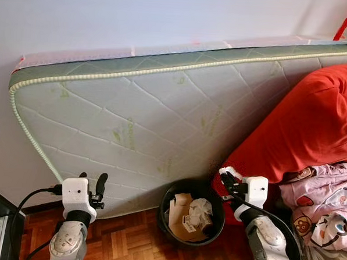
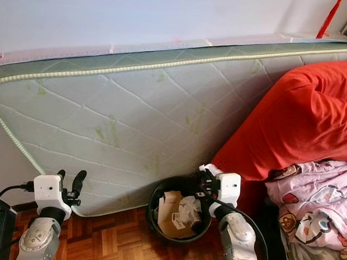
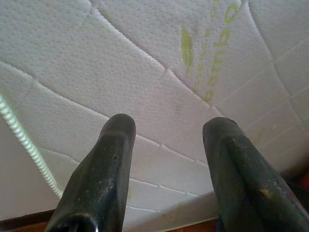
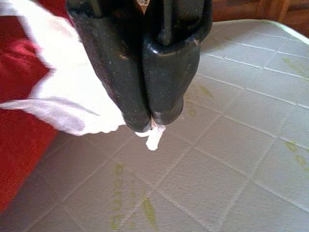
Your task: Clean up the room
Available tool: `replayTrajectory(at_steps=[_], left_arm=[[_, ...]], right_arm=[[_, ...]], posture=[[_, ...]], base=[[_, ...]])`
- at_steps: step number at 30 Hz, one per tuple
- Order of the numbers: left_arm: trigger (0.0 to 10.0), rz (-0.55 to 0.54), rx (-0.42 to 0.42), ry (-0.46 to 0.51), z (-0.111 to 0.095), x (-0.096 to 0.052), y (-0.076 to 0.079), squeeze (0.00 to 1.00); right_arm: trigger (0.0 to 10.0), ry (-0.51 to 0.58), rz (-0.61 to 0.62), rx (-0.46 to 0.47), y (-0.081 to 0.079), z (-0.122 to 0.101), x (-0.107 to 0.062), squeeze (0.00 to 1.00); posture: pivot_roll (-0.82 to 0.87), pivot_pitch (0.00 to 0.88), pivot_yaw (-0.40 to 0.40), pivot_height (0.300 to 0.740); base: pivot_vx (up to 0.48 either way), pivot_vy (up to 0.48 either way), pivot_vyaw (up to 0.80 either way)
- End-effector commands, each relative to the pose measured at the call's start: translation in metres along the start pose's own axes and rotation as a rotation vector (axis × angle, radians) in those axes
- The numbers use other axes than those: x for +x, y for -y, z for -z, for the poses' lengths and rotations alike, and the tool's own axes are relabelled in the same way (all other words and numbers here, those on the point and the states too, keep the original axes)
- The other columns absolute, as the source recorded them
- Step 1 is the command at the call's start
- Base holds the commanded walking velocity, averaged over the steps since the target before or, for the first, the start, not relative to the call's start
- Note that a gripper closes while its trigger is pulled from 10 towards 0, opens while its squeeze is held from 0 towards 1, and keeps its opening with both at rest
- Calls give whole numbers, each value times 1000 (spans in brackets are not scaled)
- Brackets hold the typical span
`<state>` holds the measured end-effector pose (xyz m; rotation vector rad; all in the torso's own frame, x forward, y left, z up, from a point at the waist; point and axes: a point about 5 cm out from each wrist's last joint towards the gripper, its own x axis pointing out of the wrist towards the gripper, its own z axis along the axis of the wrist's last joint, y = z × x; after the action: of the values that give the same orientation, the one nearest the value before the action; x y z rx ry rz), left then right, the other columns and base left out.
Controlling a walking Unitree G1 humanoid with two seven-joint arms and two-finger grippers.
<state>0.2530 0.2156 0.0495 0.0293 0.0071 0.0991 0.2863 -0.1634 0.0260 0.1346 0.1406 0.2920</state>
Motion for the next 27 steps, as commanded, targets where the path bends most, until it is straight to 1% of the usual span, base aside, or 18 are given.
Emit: replayTrajectory(at_steps=[1,2,5,7,11,15,27], left_arm=[[10000,1,-15,-3,0,0,1,0],[10000,-1,-15,-3,0,0,0,0],[10000,-8,-15,-4,0,-1,-1,0],[10000,-11,-15,-5,1,-1,-2,0],[10000,-13,-18,-8,2,-3,-2,0],[10000,0,-17,-5,2,-1,1,0],[10000,5,-11,-5,2,0,1,0]], right_arm=[[10000,-7,-17,-28,-2,1,-2,0],[10000,-10,-26,-40,-3,1,-1,0],[10000,-16,-27,-37,-3,1,-1,0],[10000,-15,-18,-18,-2,0,-1,0],[10000,-14,-17,-13,0,-1,-1,0],[10000,-19,-16,-10,2,-1,0,0],[10000,-17,-21,-10,1,-4,3,0]], posture=[[98,86,-97,740],[96,87,-98,740],[96,92,-100,740],[94,87,-101,740],[94,87,-101,740],[93,69,-100,740],[104,64,-108,740]], base=[[244,0,631],[247,0,800],[251,0,650],[270,0,0],[277,0,0],[288,0,0],[301,0,0]])
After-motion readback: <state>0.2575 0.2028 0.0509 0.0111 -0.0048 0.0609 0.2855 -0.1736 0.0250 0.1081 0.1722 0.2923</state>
